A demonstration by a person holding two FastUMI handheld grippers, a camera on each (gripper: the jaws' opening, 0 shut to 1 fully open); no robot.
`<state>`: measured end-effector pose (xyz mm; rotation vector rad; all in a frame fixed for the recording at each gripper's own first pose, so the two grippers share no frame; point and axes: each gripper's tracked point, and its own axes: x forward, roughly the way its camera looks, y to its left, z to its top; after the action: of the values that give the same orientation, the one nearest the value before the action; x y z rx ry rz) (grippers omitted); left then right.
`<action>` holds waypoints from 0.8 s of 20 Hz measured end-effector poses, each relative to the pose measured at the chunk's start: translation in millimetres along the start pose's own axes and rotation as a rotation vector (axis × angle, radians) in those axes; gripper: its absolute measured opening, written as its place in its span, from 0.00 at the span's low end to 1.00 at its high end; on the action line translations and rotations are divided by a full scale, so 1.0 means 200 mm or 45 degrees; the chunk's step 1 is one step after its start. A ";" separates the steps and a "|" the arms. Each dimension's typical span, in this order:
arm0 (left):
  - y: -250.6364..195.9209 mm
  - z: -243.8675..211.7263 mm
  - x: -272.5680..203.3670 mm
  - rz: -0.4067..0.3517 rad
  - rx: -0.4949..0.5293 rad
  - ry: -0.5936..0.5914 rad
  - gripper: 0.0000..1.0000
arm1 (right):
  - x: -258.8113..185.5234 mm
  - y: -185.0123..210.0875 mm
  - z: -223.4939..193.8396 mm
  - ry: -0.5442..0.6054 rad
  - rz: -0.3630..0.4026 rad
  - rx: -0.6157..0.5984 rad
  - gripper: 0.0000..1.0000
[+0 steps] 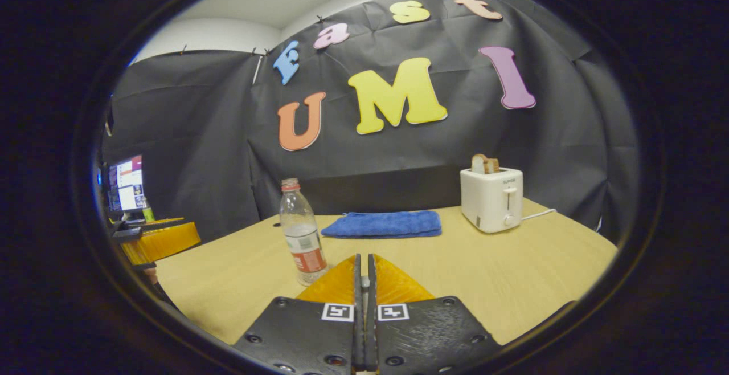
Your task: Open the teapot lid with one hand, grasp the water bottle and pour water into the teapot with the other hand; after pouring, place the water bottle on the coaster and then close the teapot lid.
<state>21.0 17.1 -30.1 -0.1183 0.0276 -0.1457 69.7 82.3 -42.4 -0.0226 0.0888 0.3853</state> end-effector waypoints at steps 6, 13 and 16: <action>0.12 0.08 -0.09 0.042 0.028 0.003 0.97 | 0.09 0.13 -0.06 0.040 0.023 -0.066 0.01; 0.16 0.09 -0.10 0.017 -0.048 -0.005 0.97 | 0.19 0.14 -0.17 0.091 -0.010 -0.130 0.05; 0.15 0.08 -0.09 0.012 -0.030 0.007 0.97 | 0.24 0.13 -0.21 0.122 -0.019 -0.112 0.05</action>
<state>8.0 50.1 -18.0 -0.1409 0.0354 -0.1363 101.6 122.5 -89.7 -0.1289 0.1664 0.3732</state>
